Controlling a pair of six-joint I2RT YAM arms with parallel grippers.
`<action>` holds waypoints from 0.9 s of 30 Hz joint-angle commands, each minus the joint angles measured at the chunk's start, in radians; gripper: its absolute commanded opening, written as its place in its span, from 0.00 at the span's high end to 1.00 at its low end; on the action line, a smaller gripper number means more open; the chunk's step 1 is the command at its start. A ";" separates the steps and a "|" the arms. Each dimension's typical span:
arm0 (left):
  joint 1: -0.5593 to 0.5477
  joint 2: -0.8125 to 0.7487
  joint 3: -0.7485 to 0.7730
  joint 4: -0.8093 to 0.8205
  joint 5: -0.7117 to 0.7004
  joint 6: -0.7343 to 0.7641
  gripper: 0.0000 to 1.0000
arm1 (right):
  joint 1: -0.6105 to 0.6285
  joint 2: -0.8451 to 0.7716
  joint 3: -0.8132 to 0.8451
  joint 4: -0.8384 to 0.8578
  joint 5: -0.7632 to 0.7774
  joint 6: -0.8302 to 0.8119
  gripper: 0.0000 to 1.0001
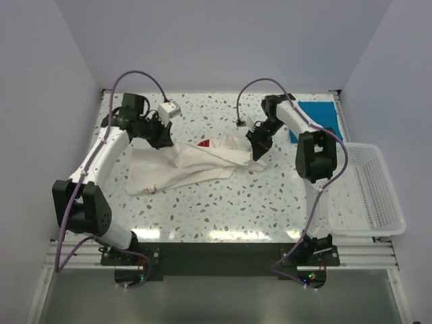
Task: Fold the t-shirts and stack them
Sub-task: Flatten the tshirt out
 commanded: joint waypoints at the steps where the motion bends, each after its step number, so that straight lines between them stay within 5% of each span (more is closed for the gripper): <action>1: -0.061 0.009 -0.063 0.054 -0.101 -0.101 1.00 | -0.004 0.009 -0.021 -0.236 -0.002 0.000 1.00; 9: -0.217 0.090 -0.124 -0.005 -0.167 -0.028 1.00 | -0.002 0.028 -0.027 -0.230 0.045 0.000 1.00; 13: -0.242 0.113 -0.084 -0.193 -0.063 0.179 0.74 | -0.004 0.039 -0.020 -0.239 0.048 0.001 1.00; 14: -0.207 0.106 -0.051 -0.223 0.019 0.216 0.61 | -0.004 0.037 -0.021 -0.239 0.049 0.001 1.00; 17: -0.106 0.095 0.024 -0.283 0.100 0.317 0.48 | -0.002 0.026 -0.030 -0.241 0.064 -0.006 1.00; 19: 0.014 0.165 0.158 -0.336 0.163 0.348 0.46 | -0.002 0.016 -0.044 -0.238 0.078 -0.011 1.00; 23: 0.083 0.342 0.402 -0.463 0.175 0.451 0.37 | -0.001 -0.007 -0.073 -0.233 0.075 -0.014 1.00; 27: 0.099 0.360 0.346 -0.409 0.192 0.621 0.37 | 0.001 -0.026 -0.098 -0.218 0.065 0.009 1.00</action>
